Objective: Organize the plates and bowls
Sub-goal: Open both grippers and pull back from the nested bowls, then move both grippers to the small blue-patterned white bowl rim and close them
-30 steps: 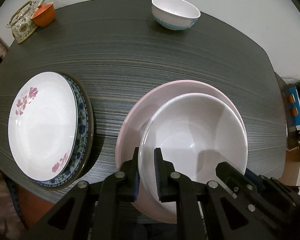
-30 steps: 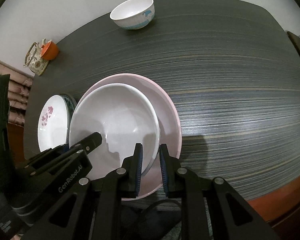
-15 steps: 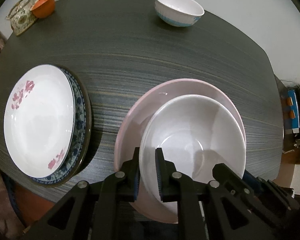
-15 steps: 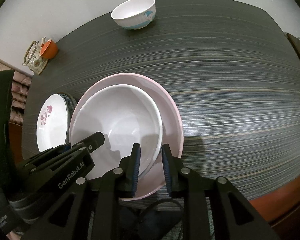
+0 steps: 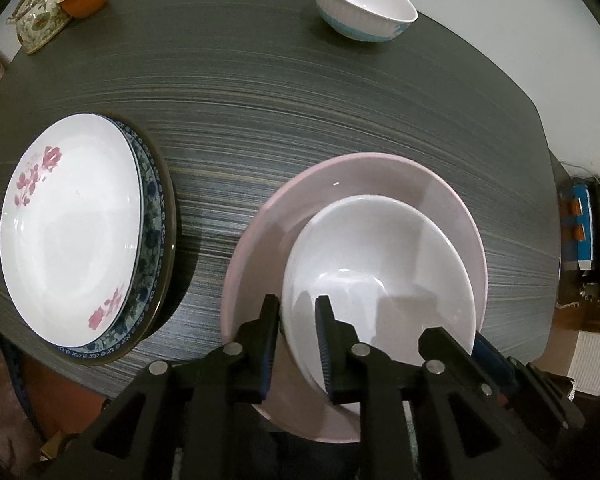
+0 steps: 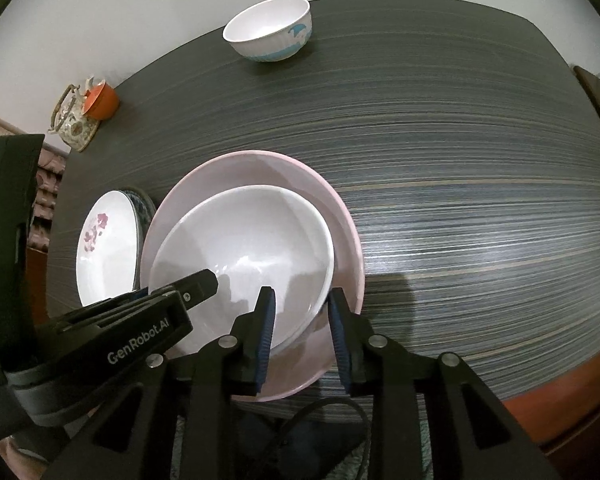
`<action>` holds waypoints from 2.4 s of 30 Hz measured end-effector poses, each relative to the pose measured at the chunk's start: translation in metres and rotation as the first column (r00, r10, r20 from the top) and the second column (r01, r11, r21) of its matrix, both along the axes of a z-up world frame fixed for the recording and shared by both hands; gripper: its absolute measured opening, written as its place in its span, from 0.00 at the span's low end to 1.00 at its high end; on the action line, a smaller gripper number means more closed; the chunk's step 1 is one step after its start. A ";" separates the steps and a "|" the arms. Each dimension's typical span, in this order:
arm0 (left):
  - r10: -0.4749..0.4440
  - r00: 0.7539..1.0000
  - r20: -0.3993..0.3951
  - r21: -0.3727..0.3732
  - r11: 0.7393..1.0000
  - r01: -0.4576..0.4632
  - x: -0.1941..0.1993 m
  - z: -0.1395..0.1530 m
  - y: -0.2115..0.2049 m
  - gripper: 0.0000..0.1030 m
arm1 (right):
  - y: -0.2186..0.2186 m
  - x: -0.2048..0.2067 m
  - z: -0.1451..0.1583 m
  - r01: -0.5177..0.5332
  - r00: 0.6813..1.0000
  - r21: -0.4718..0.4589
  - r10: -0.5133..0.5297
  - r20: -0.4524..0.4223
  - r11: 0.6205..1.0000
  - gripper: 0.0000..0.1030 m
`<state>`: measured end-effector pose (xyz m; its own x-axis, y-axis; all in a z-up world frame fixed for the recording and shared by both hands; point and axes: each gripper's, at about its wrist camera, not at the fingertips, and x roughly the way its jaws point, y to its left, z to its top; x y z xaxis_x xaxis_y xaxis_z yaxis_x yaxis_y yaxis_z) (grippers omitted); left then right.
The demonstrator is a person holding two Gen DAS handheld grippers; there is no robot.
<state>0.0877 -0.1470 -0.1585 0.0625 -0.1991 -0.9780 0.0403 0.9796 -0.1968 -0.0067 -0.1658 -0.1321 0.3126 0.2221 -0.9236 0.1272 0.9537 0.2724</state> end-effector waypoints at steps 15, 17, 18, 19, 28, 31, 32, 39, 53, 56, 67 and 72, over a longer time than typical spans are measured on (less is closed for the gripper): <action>-0.024 1.000 0.015 0.017 1.000 0.024 0.010 0.013 -0.008 0.28 | 0.004 -0.005 0.000 -0.024 0.999 -0.006 0.024 0.024 1.000 0.26; -0.025 1.000 0.013 0.012 1.000 0.025 0.011 0.013 -0.007 0.28 | 0.005 -0.005 0.000 -0.026 0.999 -0.013 0.026 0.026 1.000 0.26; -0.026 1.000 0.009 0.009 1.000 0.026 0.011 0.013 -0.006 0.28 | 0.006 -0.005 0.000 -0.028 0.999 -0.017 0.029 0.027 0.999 0.26; -0.024 1.000 0.006 0.008 1.000 0.024 0.011 0.013 -0.006 0.28 | 0.006 -0.005 0.000 -0.028 0.999 -0.021 0.029 0.028 0.999 0.26; -0.007 1.000 -0.004 -0.033 0.999 0.007 0.015 0.022 0.011 0.29 | 0.003 -0.003 -0.001 -0.036 0.999 0.003 0.035 0.038 0.999 0.28; -0.006 1.000 0.009 -0.049 0.999 0.007 0.016 0.027 0.018 0.29 | 0.004 -0.003 -0.001 -0.038 0.999 0.002 0.038 0.039 0.999 0.27; -0.006 1.000 0.012 -0.050 0.999 0.007 0.016 0.028 0.020 0.29 | 0.004 -0.003 -0.001 -0.037 0.999 0.002 0.037 0.040 0.999 0.27; -0.049 0.994 0.097 -0.080 0.995 0.057 0.015 0.046 0.025 0.29 | -0.001 -0.002 0.000 -0.034 0.999 0.009 0.034 0.040 0.999 0.28; -0.052 0.952 0.302 -0.039 0.997 0.067 0.042 0.069 0.044 0.31 | -0.046 0.034 0.032 -0.007 0.986 -0.008 0.009 0.168 1.000 0.31; -0.036 0.951 0.308 -0.013 0.999 0.042 0.059 0.071 0.046 0.31 | -0.057 0.050 0.035 -0.009 0.981 -0.039 0.016 0.194 0.999 0.31; 0.037 0.945 0.324 -0.014 0.999 -0.035 0.145 0.066 0.038 0.31 | -0.099 0.138 0.042 -0.037 0.966 -0.006 0.037 0.257 0.999 0.31; 0.055 0.963 0.265 -0.079 0.996 -0.035 0.186 0.050 0.023 0.31 | -0.100 0.180 0.033 -0.041 0.978 0.000 0.040 0.205 0.999 0.31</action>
<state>0.2740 -0.1238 -0.1086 0.3299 -0.2605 -0.9074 0.0572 0.9649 -0.2562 0.1735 -0.2653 -0.0990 0.4863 0.2421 -0.8396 0.0298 0.9557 0.2928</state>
